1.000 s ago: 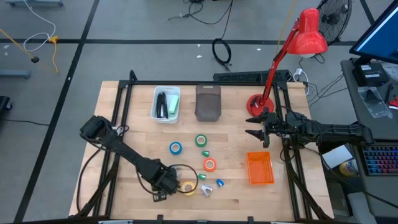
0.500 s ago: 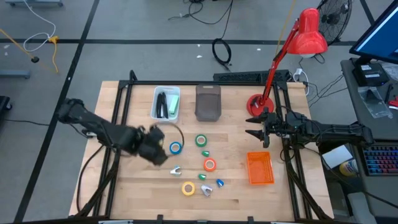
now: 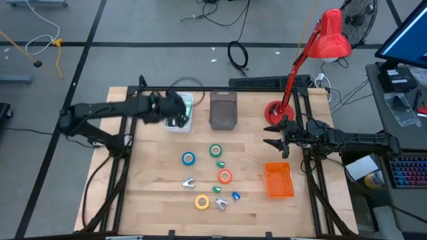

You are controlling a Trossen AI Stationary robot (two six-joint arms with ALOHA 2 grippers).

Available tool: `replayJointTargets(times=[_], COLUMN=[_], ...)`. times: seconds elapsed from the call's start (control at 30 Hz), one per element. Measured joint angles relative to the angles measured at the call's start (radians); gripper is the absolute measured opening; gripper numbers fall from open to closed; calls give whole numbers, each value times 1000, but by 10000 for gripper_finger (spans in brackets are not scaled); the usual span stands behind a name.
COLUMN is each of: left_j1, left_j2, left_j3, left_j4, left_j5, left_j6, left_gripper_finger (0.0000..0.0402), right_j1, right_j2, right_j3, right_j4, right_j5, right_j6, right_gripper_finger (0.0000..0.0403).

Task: Pick and place Stapler, Stapler remover, tape
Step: Put the yellow stapler into the white bin

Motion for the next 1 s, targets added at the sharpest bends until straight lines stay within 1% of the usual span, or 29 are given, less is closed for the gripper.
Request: replayJointTargets(times=[0.1,0.17,0.23,0.33,0.43,0.7,0.8,1.0], left_j1=[131,210,267,352,395,429,434,437], left_j2=[21,40,72,122,196,375,406,415], left_j3=[3,-1,1,1,1,0,0,0], left_j4=[103,118,154,158,190,213,225,252], left_j5=[81,128,160,238,303,346,353,348], left_j6=[130,185,213,226,242,250,248,247], left_gripper_finger=[79,79,79,80,80,80,81,81], right_j1=[0,0,0,0,0,0,0,0], right_j2=[0,0,0,0,0,0,0,0], right_j3=[0,0,0,0,0,0,0,0], right_j4=[0,0,0,0,0,0,0,0], right_j5=[0,0,0,0,0,0,0,0], right_j6=[0,0,0,0,0,0,0,0], right_gripper_finger=[242,242,242,242,242,242,242,242])
